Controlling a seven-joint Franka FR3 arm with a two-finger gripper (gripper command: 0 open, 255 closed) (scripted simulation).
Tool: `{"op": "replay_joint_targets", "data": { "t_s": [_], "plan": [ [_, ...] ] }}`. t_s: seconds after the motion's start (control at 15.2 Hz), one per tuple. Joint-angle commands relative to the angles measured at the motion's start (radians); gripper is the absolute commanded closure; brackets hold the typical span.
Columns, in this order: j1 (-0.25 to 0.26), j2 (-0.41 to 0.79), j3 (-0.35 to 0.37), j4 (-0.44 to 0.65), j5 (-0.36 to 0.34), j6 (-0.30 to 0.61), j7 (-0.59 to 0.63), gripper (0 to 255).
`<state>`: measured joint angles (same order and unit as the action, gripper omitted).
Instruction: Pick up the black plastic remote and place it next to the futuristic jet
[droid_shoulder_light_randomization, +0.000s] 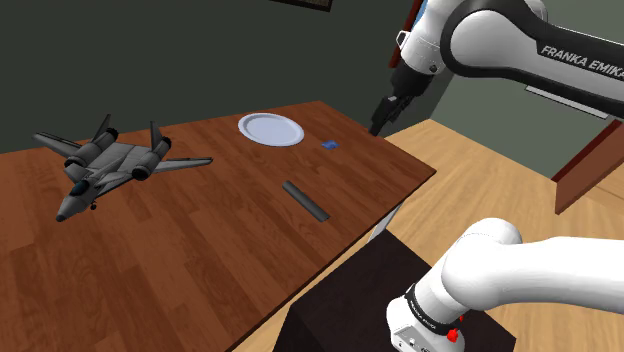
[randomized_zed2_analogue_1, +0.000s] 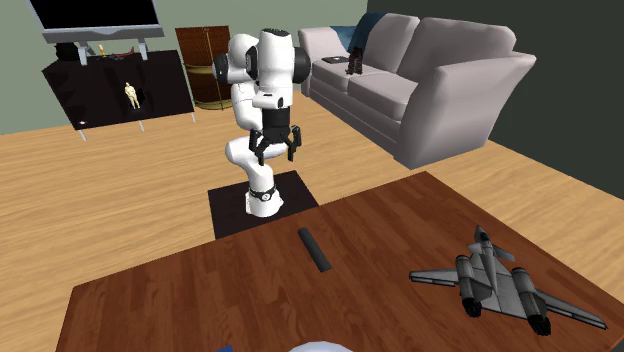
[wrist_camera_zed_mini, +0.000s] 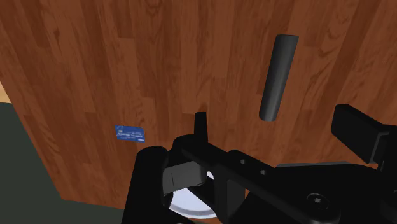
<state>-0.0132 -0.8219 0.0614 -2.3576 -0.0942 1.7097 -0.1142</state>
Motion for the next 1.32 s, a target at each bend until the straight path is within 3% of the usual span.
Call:
{"op": "replay_joint_targets", "data": {
  "t_s": [0.0,0.59,1.25],
  "plan": [
    [0.000,0.000,0.000,0.000,0.000,0.000,0.000,0],
    [0.006,0.167,0.009,-0.149,0.083,0.237,0.091,0],
    [0.034,0.463,0.022,-0.217,0.197,0.523,0.155,0]
  ]
}}
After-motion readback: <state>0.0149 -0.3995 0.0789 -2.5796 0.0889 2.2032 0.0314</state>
